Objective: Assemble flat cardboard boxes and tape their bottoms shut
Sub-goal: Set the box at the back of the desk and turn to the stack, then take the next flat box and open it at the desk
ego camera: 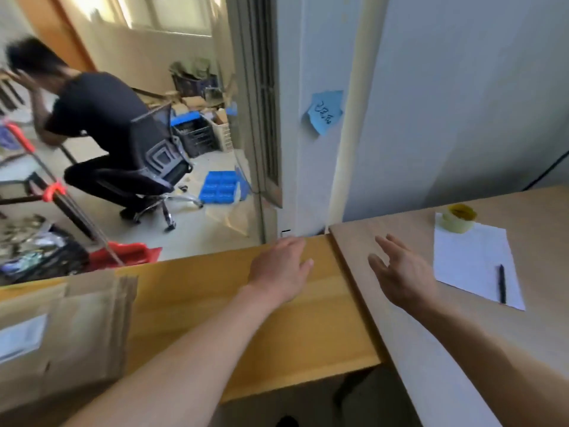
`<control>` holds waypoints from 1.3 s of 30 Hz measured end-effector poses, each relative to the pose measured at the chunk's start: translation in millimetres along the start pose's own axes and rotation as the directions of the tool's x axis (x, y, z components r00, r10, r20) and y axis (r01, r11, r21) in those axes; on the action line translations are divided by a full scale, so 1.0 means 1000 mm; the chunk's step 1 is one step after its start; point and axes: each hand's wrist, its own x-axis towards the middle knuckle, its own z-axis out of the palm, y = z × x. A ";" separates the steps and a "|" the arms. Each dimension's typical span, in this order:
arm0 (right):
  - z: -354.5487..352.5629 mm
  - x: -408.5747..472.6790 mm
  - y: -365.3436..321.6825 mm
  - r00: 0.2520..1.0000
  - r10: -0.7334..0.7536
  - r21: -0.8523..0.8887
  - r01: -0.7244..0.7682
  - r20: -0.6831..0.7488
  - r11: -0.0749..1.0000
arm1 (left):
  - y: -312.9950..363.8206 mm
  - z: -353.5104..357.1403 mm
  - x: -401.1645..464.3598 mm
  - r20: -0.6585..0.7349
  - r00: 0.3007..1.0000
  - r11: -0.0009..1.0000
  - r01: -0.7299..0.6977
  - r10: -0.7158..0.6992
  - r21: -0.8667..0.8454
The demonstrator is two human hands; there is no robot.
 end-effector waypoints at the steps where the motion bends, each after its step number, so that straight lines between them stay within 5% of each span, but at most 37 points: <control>1: 0.011 -0.001 -0.019 0.999 -0.045 0.000 0.045 0.029 0.999 | -0.021 -0.007 -0.014 -0.008 0.998 0.998 0.055 -0.055 0.002; 8: 0.079 -0.021 -0.156 0.944 -0.294 0.020 0.295 0.150 0.955 | -0.151 -0.043 -0.105 -0.039 0.941 0.941 0.337 -0.337 -0.003; 23: 0.268 -0.095 -0.438 0.811 -0.432 0.119 0.422 0.393 0.899 | -0.423 -0.102 -0.259 -0.109 0.864 0.863 0.500 -0.492 0.073; 32: 0.333 -0.124 -0.475 0.761 -0.277 0.021 0.328 0.586 0.944 | -0.509 -0.089 -0.328 0.209 0.671 0.702 0.682 -0.712 0.202; 39: 0.343 -0.128 -0.469 0.784 -0.259 0.027 0.296 0.563 0.955 | -0.521 -0.080 -0.330 0.222 0.667 0.700 0.702 -0.711 0.131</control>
